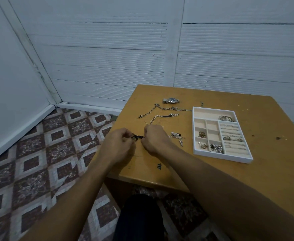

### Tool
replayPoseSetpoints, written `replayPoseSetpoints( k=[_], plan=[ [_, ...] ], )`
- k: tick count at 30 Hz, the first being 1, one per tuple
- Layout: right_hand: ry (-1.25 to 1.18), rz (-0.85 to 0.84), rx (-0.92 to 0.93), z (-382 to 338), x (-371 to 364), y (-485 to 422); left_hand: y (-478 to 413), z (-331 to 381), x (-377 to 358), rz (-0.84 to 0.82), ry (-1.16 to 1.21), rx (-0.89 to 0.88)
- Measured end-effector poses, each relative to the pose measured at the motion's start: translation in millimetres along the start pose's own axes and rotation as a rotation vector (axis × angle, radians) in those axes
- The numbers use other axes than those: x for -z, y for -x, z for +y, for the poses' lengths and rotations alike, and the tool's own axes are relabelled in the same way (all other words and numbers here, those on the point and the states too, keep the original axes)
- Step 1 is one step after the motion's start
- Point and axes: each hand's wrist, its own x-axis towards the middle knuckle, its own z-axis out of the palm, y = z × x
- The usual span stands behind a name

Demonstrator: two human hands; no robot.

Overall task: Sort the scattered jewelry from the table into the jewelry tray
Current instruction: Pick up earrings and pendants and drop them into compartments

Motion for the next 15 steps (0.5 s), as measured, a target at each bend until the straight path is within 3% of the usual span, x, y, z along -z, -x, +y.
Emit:
replayPoseSetpoints(
  k=[9,15],
  plan=[
    [0.027,-0.027,0.016,9,24,11,0,9,-12,0.047,-0.009,-0.023],
    [-0.106,0.1,-0.009,57,88,26,-16,49,-38,0.003,0.037,-0.106]
  ],
)
